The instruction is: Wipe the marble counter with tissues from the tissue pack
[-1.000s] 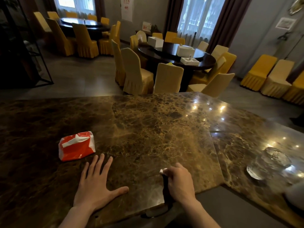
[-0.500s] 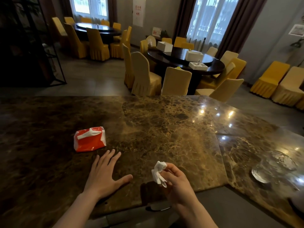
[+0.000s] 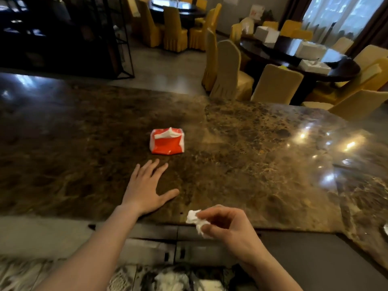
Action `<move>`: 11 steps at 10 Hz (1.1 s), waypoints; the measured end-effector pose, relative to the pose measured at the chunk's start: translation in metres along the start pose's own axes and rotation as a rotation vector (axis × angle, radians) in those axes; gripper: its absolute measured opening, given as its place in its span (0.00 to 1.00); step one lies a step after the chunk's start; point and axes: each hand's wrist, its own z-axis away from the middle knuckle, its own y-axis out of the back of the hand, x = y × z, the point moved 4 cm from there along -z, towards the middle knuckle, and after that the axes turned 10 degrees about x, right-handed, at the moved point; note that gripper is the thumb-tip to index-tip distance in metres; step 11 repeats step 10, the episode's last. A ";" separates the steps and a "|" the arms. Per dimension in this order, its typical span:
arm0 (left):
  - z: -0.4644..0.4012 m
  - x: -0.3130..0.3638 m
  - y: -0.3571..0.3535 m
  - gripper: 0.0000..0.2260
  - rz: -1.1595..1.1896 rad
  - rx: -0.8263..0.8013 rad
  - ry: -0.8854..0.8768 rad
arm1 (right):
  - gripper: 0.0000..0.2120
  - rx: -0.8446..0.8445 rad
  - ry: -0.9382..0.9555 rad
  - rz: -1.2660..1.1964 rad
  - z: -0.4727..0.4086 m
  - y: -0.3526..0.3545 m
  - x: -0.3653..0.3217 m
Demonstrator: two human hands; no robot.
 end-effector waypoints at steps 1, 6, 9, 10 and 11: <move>0.004 -0.006 -0.006 0.45 -0.040 -0.015 0.017 | 0.13 -0.038 0.041 0.223 0.004 -0.026 0.025; 0.009 -0.008 -0.014 0.44 -0.073 0.026 0.004 | 0.12 -0.295 0.038 0.853 0.004 -0.107 0.151; 0.006 -0.006 -0.010 0.44 -0.075 0.028 0.008 | 0.05 -0.293 0.018 0.811 -0.001 -0.088 0.145; 0.009 -0.006 -0.011 0.43 -0.085 0.029 0.008 | 0.04 -0.243 0.125 0.730 -0.002 -0.072 0.111; 0.009 -0.006 -0.011 0.43 -0.085 0.029 0.008 | 0.04 -0.243 0.125 0.730 -0.002 -0.072 0.111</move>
